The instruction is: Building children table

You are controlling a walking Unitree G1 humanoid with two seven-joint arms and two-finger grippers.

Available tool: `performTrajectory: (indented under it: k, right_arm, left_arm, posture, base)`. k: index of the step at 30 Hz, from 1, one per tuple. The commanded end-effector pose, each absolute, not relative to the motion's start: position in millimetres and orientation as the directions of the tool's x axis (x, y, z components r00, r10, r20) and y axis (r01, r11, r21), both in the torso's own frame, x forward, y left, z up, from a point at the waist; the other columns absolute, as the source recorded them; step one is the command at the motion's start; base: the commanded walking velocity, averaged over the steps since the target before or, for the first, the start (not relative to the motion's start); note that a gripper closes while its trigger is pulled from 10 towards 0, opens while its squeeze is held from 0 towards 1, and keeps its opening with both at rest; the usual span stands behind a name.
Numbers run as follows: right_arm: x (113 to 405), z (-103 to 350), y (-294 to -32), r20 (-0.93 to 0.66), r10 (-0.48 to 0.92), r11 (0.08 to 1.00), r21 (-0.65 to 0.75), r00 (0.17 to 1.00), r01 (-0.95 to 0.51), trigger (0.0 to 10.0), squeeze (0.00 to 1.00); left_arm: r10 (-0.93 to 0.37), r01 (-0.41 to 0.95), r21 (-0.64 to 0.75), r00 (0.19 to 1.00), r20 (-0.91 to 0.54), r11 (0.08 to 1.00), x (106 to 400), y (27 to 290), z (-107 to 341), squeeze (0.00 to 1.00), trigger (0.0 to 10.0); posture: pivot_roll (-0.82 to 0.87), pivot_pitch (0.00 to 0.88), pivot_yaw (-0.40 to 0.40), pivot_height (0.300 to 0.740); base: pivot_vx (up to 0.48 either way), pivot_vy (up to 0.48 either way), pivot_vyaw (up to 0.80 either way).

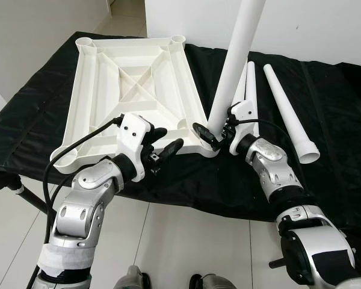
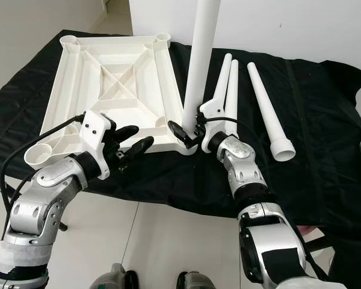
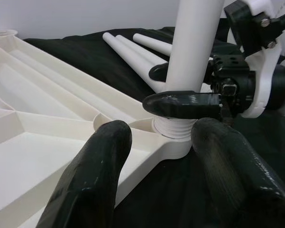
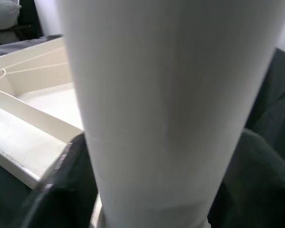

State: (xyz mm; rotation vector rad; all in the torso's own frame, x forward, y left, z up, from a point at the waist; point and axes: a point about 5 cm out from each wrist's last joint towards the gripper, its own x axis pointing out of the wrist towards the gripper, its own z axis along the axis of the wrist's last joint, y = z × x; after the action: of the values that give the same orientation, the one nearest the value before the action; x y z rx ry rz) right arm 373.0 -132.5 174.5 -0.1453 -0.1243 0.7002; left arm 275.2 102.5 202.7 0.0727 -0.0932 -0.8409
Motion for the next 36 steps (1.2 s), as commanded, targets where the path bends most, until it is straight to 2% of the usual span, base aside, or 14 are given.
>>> performTrajectory:
  k: [1,2,16,17,18,32,36]
  right_arm:
    - [374.7,175.4,-129.6,0.064,0.66,0.746,-0.179,0.749,-0.642,3.4,0.0]
    - [375.3,175.2,-129.0,0.063,0.661,0.745,-0.174,0.748,-0.644,0.0,0.0]
    - [375.2,164.5,-132.6,0.036,0.638,0.764,-0.15,0.769,-0.627,0.0,0.0]
    - [374.7,163.4,-132.1,0.036,0.635,0.766,-0.156,0.772,-0.623,4.4,0.0]
    - [374.3,162.5,-131.1,0.04,0.627,0.773,-0.15,0.778,-0.616,10.0,0.0]
    - [372.0,155.7,-122.1,0.092,0.502,0.863,-0.115,0.86,-0.491,10.0,0.0]
    - [371.2,157.1,-115.7,0.124,0.397,0.917,-0.076,0.909,-0.39,10.0,0.0]
  left_arm:
    - [-0.776,0.771,0.099,0.63,0.027,0.629,272.2,98.7,199.3,0.0,10.0]
    - [-0.778,0.773,0.1,0.628,0.025,0.627,272.7,97.5,199.4,0.0,10.0]
    - [-0.778,0.773,0.095,0.627,0.03,0.627,273.5,93.8,200.8,0.0,10.0]
    - [-0.778,0.773,0.095,0.628,0.03,0.628,273.8,93.8,201.0,0.0,10.0]
    - [-0.777,0.772,0.096,0.629,0.029,0.629,274.0,93.8,201.1,0.0,10.0]
    - [-0.775,0.77,0.094,0.631,0.034,0.632,274.7,92.0,201.4,0.0,10.0]
    - [-0.775,0.77,0.092,0.631,0.039,0.632,274.7,90.9,201.5,0.0,10.0]
  posture:
    - [-0.04,0.082,0.005,0.74]
    - [-0.04,0.082,0.005,0.74]
    - [-0.05,0.079,0.01,0.74]
    - [-0.05,0.083,0.011,0.74]
    - [-0.05,0.083,0.011,0.74]
    - [-0.05,0.072,-0.001,0.74]
    - [-0.05,0.064,-0.005,0.74]
  base:
    - [0.0,0.0,0.0]
    - [0.0,0.0,0.0]
    - [0.0,0.0,0.0]
    - [0.0,0.0,0.0]
    - [0.0,0.0,0.0]
    - [0.0,0.0,0.0]
    - [0.0,0.0,0.0]
